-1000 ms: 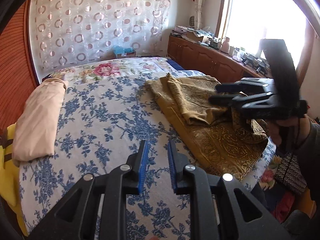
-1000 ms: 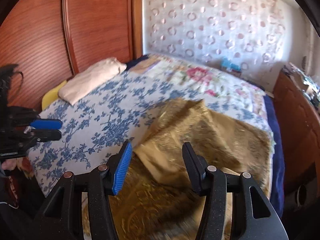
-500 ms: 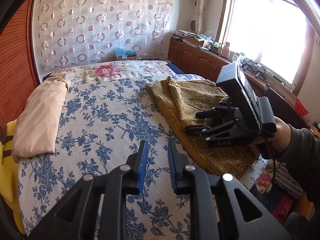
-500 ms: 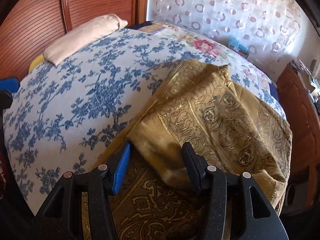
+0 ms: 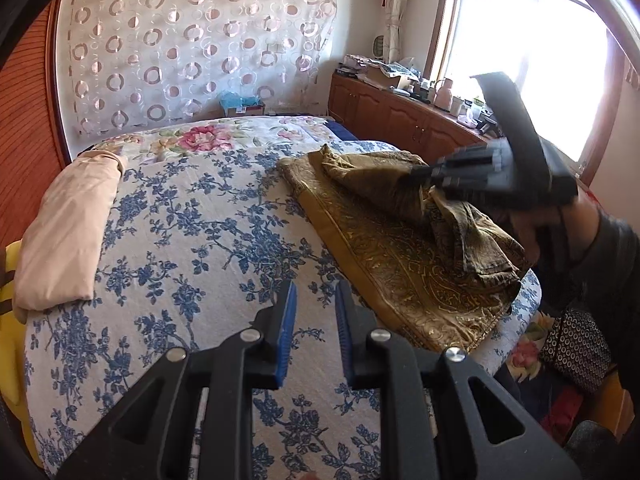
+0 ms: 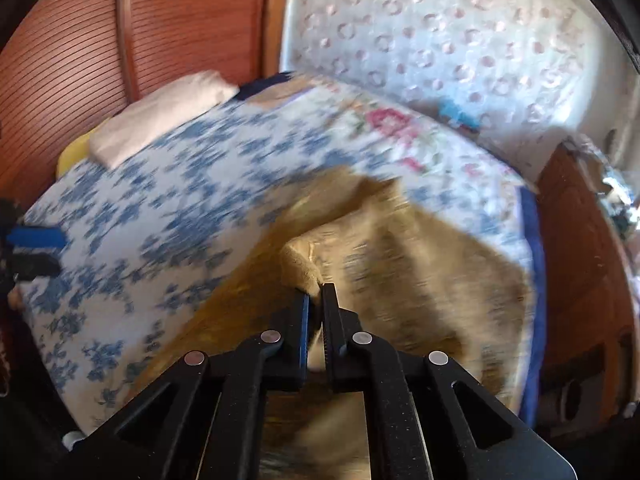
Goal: Fold small clothes
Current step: 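Grasp the folded shirt edge with the right gripper and flip it over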
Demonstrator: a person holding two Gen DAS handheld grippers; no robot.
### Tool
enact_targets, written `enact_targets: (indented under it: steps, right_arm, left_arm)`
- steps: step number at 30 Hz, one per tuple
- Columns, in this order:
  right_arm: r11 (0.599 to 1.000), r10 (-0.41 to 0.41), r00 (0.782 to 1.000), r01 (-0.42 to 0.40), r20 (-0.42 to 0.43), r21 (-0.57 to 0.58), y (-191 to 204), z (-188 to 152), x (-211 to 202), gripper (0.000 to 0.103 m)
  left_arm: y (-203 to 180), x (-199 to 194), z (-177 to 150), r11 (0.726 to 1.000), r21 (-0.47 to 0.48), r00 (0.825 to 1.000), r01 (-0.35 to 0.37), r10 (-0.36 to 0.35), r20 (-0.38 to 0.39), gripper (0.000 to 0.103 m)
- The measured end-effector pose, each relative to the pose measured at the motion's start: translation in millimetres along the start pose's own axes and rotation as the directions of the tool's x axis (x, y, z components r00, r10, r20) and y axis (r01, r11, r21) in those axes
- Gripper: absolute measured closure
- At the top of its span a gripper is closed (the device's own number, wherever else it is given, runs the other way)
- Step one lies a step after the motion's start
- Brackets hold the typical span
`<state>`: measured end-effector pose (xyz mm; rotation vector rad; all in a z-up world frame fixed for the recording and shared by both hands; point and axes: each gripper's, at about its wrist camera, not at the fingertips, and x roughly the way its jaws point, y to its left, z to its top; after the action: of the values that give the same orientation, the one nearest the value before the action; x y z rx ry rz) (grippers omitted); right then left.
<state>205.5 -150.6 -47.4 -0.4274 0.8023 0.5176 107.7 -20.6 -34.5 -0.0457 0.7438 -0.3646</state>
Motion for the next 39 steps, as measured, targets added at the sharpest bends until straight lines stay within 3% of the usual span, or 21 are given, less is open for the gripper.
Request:
enact_targets:
  steps: [10, 15, 19, 23, 25, 29, 31, 39]
  right_arm:
    - [0.975, -0.217, 0.975, 0.219, -0.04, 0.044, -99, 33, 2, 0.1]
    - [0.933, -0.349, 0.931, 0.356, -0.109, 0.058, -143, 32, 18, 0.1]
    - [0.896, -0.404, 0.906, 0.42, -0.128, 0.142, -176, 27, 18, 0.099]
    - [0.887, -0.392, 0.914, 0.406, -0.107, 0.219, -188, 14, 4, 0.078]
    - [0.908, -0.342, 0.936, 0.351, -0.079, 0.229, -178, 4, -8, 0.077]
    - [0.928, -0.311, 0.95, 0.312, -0.039, 0.206, -151, -18, -28, 0.071]
    - [0.943, -0.258, 0.966, 0.256, -0.017, 0.213, -132, -36, -38, 0.068]
    - [0.981, -0.107, 0.993, 0.113, -0.043, 0.16, -65, -94, -31, 0.067]
  left_arm:
    - [-15, 4, -1, 1.0, 0.019, 1.0, 0.025, -0.025, 0.0, 0.086]
    - [-23, 8, -2, 0.999, 0.033, 0.999, 0.043, -0.042, -0.008, 0.086]
    - [-27, 12, -3, 0.998, 0.039, 0.998, 0.054, -0.053, -0.014, 0.086]
    - [-30, 14, -4, 0.997, 0.045, 0.998, 0.059, -0.058, -0.018, 0.086]
    - [-31, 15, -3, 0.997, 0.047, 0.998, 0.061, -0.06, -0.019, 0.086]
    - [-35, 21, -1, 0.997, 0.053, 0.998, 0.062, -0.061, -0.025, 0.086]
    - [-36, 22, 0, 0.996, 0.057, 0.998, 0.066, -0.065, -0.024, 0.086]
    - [-49, 52, 1, 0.993, 0.081, 0.993, 0.086, -0.078, -0.092, 0.086]
